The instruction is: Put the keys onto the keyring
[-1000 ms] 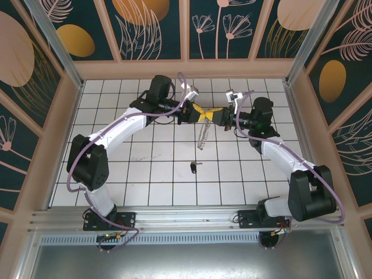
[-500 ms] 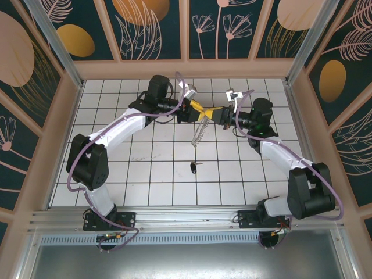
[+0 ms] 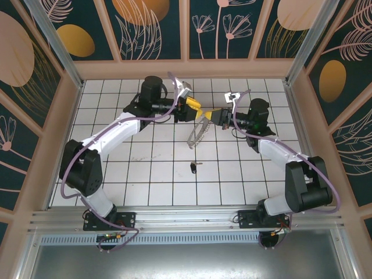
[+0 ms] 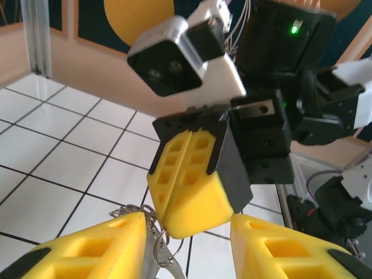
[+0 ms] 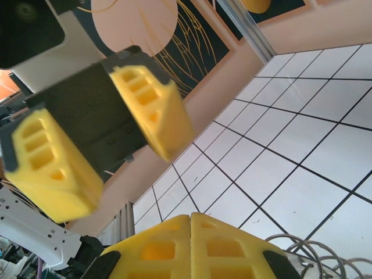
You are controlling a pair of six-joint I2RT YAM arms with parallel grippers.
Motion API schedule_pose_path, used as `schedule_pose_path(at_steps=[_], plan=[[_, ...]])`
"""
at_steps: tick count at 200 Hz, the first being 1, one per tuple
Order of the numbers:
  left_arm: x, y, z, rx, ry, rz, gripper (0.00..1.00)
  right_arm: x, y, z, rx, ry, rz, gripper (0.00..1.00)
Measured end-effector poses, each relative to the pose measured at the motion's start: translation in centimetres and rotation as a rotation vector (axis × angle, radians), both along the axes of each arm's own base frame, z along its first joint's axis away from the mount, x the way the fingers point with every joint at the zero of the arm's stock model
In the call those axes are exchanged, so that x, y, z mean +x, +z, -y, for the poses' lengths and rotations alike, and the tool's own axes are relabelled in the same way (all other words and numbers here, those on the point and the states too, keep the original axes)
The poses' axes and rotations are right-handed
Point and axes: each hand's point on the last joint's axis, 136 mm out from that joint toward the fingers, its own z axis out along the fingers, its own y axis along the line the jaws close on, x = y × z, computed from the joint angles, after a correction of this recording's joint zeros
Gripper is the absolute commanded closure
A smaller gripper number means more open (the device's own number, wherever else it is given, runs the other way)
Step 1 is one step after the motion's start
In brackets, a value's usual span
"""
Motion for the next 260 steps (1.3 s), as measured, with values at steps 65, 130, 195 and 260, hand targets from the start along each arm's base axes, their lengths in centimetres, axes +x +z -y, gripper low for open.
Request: schedule_pose_path(at_steps=[65, 130, 195, 260], plan=[[1.8, -0.3, -1.3, -0.052, 0.134, -0.064, 0.64, 0.4, 0.9, 0.5, 0.025, -0.015, 0.017, 1.00], [0.7, 1.0, -1.0, -0.179, 0.073, -0.134, 0.66, 0.8, 2.9, 0.5, 0.079, -0.021, 0.034, 1.00], [-0.2, 2.2, -0.7, -0.248, -0.008, -0.163, 0.65, 1.2, 4.6, 0.6, 0.128, -0.036, 0.040, 1.00], [0.5, 0.1, -0.1, -0.235, -0.016, -0.226, 0.65, 1.2, 5.5, 0.2, 0.150, -0.022, 0.048, 1.00]])
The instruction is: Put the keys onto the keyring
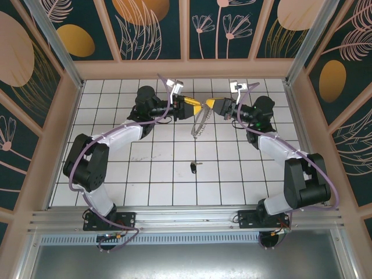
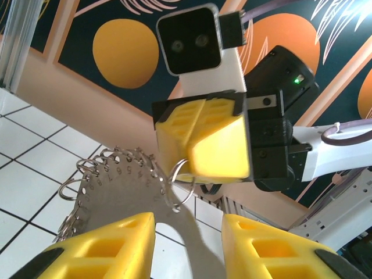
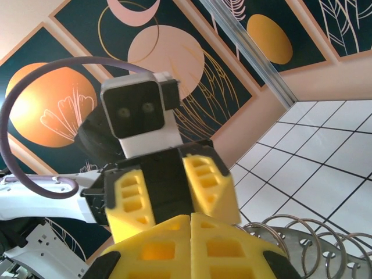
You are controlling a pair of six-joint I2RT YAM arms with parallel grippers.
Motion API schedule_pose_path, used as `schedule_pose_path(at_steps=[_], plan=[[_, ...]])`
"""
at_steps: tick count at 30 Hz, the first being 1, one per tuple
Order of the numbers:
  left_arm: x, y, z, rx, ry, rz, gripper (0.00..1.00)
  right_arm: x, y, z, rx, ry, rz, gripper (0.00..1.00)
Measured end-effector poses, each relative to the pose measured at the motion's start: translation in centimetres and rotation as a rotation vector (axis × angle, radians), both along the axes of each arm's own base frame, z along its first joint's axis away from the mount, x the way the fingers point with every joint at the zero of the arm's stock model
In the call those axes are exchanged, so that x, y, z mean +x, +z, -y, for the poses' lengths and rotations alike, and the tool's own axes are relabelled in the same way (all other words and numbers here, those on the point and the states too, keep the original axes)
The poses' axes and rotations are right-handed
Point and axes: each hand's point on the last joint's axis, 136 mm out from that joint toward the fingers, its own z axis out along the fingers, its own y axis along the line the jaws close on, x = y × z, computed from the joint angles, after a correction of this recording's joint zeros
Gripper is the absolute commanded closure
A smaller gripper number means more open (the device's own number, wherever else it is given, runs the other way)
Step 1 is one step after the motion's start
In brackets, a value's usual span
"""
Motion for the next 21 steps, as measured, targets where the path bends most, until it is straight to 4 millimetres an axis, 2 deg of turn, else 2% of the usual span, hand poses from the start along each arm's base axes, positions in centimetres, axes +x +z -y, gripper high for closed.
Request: schedule_pose_path(at_steps=[15, 21], plan=[[-0.13, 0.65, 0.05, -0.030, -0.014, 0.010, 0.64, -0.06, -0.30, -0.95, -0.002, 0.024, -0.007, 1.00], [-0.03, 0.70, 0.10, -0.040, -0.015, 0.009, 0.71, -0.09, -0.32, -1.02, -0.002, 0.026, -0.007, 1.00]])
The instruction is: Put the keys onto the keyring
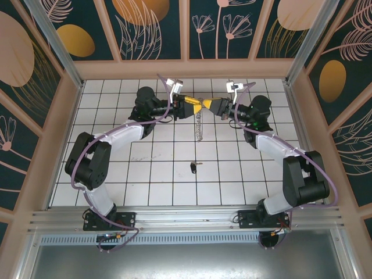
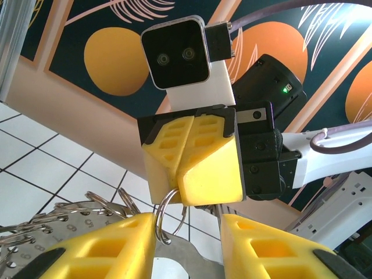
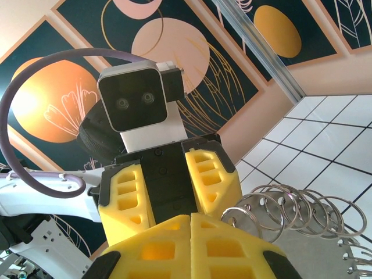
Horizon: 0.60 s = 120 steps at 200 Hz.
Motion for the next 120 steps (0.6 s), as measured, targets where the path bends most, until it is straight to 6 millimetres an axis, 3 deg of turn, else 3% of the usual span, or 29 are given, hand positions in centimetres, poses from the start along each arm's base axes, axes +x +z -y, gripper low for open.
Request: schedule_pose_path(at_steps=[30, 72, 97, 120], plan=[[0.06, -0.05, 0.03, -0.003, -0.001, -0.007, 0.84, -0.10, -0.03, -0.14, 0.000, 0.005, -0.001, 1.00], [0.30, -0.09, -0.05, -0.011, 0.001, -0.024, 0.93, -0.13, -0.07, -0.26, -0.002, 0.010, 0.002, 1.00], [0.29, 0.29, -0.15, -0.023, 0.000, -0.024, 0.94, -0.11, 0.18, -0.26, 0.000, 0.009, 0.011, 1.00], [0.19, 0.64, -0.19, -0.034, -0.004, -0.025, 0.85, -0.12, 0.47, -0.33, 0.003, 0.010, 0.020, 1.00]])
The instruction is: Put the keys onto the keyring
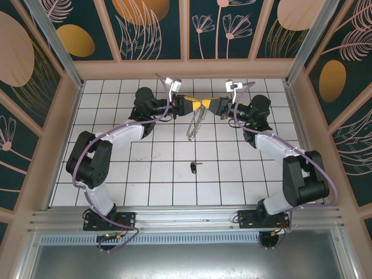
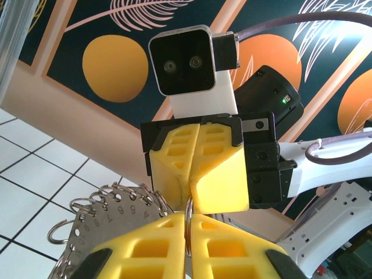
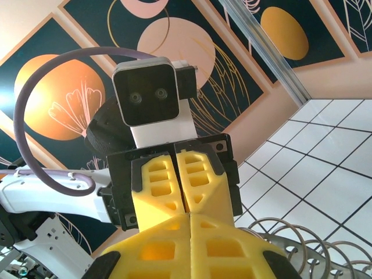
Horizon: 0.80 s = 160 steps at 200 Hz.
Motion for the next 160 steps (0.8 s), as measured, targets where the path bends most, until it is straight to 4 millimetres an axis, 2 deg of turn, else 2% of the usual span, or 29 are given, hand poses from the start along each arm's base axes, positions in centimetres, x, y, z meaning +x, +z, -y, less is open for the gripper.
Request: schedule_pose_path(at_steps=[20, 42, 97, 114, 124, 142, 160], plan=[[-0.1, 0.3, 0.0, -0.009, -0.002, 0.008, 0.86, 0.0, 0.0, -0.1, 0.000, 0.002, -0.001, 1.00], [0.0, 0.3, -0.1, -0.009, 0.002, -0.003, 1.00, 0.0, 0.0, -0.1, -0.001, 0.003, 0.002, 1.00], [0.2, 0.3, -0.1, -0.012, 0.007, 0.006, 1.00, 0.0, 0.1, -0.1, -0.002, 0.003, 0.006, 1.00], [0.3, 0.1, -0.1, -0.005, 0.015, 0.025, 1.00, 0.2, 0.0, 0.0, -0.004, -0.003, -0.006, 0.70], [0.3, -0.3, 0.0, 0.010, 0.018, 0.035, 1.00, 0.6, -0.1, 0.4, -0.005, -0.019, -0.023, 0.58], [0.4, -1.3, 0.0, 0.056, 0.034, 0.052, 1.00, 1.6, 0.0, 2.2, -0.001, -0.086, -0.039, 0.50], [0.6, -1.6, -0.1, 0.105, 0.054, 0.076, 1.00, 1.9, 0.8, 4.3, 0.004, -0.157, -0.035, 0.47]])
